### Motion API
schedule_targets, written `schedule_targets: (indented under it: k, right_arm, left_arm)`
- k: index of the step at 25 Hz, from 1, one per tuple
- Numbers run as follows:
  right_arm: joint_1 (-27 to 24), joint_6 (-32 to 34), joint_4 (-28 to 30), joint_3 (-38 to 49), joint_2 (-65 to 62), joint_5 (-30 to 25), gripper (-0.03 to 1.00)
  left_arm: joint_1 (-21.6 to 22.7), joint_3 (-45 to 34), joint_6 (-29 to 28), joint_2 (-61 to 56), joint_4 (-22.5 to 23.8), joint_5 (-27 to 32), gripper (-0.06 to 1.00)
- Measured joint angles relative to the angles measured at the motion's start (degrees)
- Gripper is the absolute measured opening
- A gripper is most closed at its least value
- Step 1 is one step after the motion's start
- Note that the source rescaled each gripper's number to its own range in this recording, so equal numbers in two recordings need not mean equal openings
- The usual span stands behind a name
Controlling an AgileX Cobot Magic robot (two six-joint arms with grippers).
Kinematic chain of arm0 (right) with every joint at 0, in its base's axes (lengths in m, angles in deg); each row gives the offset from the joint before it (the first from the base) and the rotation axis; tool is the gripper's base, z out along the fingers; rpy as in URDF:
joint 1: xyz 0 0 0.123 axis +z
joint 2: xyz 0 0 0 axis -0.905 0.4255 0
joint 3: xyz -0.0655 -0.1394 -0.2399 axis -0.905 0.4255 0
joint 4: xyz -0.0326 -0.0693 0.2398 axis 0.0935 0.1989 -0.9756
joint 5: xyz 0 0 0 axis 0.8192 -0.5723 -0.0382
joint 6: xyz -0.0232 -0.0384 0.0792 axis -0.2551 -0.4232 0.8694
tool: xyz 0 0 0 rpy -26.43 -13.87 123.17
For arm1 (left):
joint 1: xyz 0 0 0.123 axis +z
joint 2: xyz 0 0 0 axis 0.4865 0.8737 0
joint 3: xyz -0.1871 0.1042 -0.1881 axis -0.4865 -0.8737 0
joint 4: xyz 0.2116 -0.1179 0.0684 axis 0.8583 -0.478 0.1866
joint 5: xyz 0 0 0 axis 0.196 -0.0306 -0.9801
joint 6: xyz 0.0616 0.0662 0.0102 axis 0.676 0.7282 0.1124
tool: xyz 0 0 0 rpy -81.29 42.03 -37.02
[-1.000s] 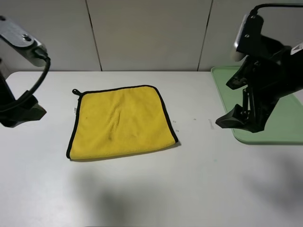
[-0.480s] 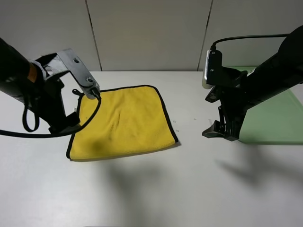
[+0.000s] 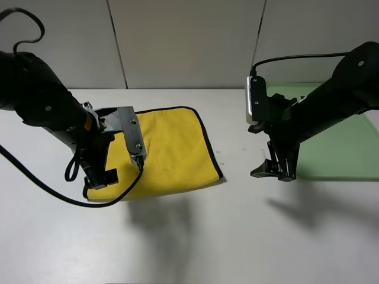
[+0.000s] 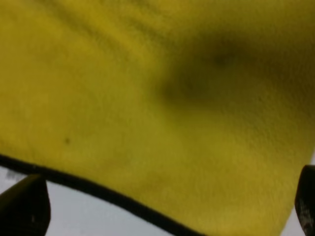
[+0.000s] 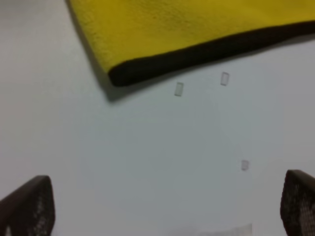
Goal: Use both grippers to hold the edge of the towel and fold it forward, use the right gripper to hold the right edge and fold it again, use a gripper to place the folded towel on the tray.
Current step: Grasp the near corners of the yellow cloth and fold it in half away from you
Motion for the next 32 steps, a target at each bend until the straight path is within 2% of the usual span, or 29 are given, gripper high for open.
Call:
schedule_targets:
  k: [6,13,24,32]
  right_arm:
    - [4.88,-0.66,-0.43,0.00,3.18,3.23,1.00]
    - [9.68,-0.83,-0.43,0.00,3.56,7.13,1.00]
    - [10.32,-0.96,-0.49,0.00,3.56,7.55,1.00]
    - [11.11,-1.12,-0.49,0.00,3.56,7.61,1.00]
  left_arm:
    - [0.00,0.00,3.72,2.06,-0.19,-1.00,1.00]
    - [0.00,0.00,10.37,2.30,-0.07,3.94,0.99]
    - [0.00,-1.54,17.94,5.81,-0.03,5.22,0.99]
    - [0.00,-1.78,19.53,9.37,0.04,2.70,0.99]
